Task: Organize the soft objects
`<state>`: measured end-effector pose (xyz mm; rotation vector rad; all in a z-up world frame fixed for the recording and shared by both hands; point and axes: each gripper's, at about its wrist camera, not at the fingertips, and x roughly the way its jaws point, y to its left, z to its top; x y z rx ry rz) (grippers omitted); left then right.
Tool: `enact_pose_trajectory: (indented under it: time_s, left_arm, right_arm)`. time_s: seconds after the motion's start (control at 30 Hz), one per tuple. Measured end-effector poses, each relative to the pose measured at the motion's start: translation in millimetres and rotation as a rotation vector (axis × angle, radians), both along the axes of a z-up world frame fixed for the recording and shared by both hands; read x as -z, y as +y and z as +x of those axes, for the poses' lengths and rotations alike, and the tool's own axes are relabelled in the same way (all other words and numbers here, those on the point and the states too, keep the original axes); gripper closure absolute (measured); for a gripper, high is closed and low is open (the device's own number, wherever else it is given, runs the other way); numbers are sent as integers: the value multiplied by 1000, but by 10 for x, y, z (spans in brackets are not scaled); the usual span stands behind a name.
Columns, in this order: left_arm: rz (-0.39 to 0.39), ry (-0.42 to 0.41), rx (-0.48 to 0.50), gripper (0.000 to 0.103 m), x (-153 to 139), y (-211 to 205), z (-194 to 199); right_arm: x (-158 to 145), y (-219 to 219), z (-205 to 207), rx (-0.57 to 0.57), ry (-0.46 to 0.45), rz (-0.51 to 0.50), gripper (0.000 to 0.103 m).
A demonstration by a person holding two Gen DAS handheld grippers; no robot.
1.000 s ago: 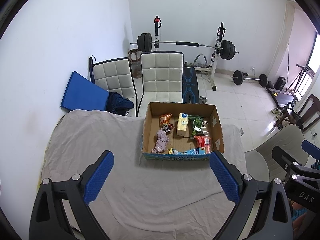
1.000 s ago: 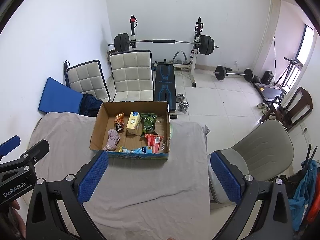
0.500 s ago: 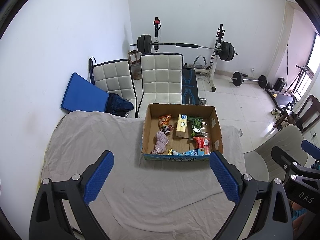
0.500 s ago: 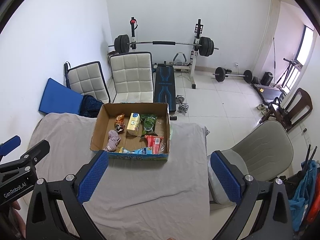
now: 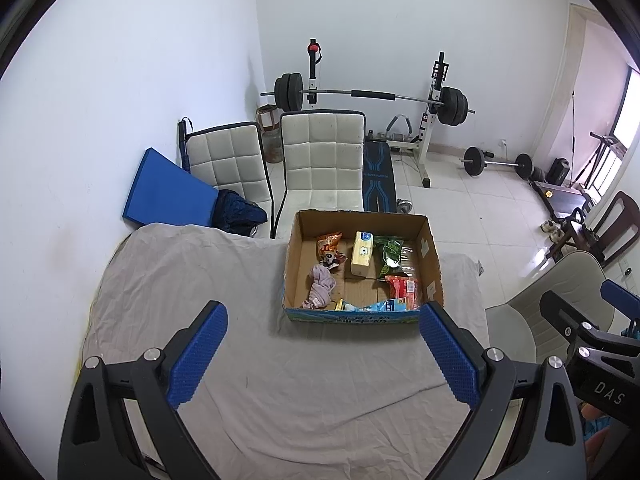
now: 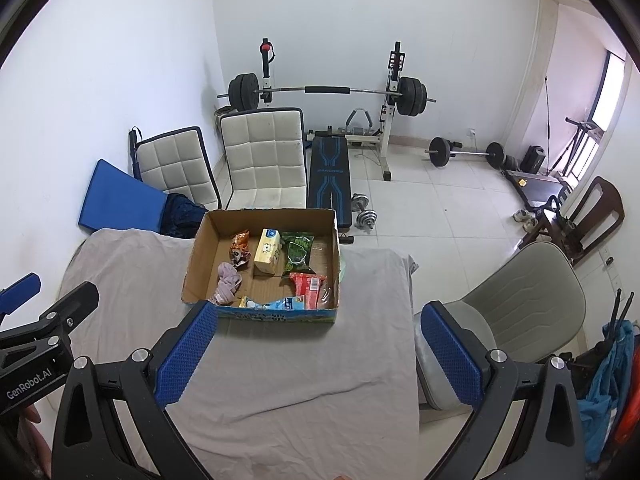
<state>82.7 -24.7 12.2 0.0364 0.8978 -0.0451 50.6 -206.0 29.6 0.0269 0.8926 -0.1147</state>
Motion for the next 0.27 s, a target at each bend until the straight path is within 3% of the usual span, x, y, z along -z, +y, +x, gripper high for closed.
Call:
enact_pose_trajectory:
  time_s: [0.27]
  left_arm:
    - [-4,-16,-3,5,-90,-27,-47]
  right_arm:
    - [-29,6,-21,-4,-1,4,0]
